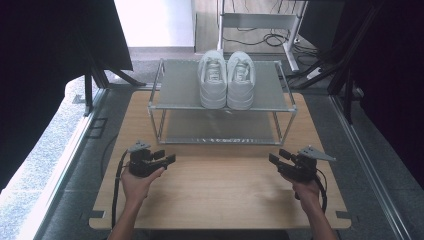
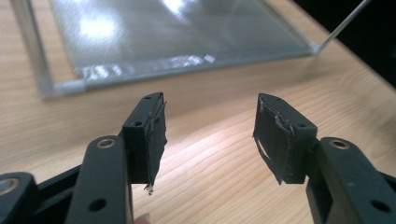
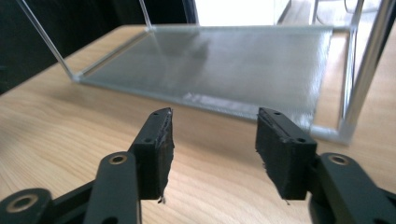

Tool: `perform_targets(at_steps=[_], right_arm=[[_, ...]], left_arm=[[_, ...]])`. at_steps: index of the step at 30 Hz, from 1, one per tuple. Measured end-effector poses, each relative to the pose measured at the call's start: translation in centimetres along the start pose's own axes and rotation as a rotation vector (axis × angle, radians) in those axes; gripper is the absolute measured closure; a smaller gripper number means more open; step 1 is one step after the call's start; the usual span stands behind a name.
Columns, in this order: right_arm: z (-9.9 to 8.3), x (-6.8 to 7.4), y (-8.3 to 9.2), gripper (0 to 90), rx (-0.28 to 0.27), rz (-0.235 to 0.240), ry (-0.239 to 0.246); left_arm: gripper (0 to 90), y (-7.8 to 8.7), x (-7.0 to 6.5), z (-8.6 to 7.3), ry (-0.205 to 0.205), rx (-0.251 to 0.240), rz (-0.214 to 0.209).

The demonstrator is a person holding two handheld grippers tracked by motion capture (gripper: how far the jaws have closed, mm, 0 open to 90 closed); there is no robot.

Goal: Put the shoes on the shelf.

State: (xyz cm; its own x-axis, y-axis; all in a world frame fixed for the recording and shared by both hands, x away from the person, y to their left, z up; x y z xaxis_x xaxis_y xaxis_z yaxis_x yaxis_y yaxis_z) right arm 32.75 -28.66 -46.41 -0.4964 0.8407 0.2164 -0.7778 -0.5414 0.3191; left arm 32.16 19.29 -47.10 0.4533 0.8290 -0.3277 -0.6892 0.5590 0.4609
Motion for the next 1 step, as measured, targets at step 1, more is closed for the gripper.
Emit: perform_targets(at_steps=[1], right_arm=[[-0.18,-0.28,-0.23,42.6,0.047,-0.012,-0.008]], left_arm=[[42.3,-0.18,0.16,-0.23,-0.006,0.020,0.018]])
Point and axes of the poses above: each handheld gripper's, and its own axes: y roughly backward along the jaws, z roughly out of its top, x roughly to its left, the point moved 1 cm from there along -y, roughly forward along the jaws, and after that the axes turned 7 degrees about -x, right-handed, at the moved point
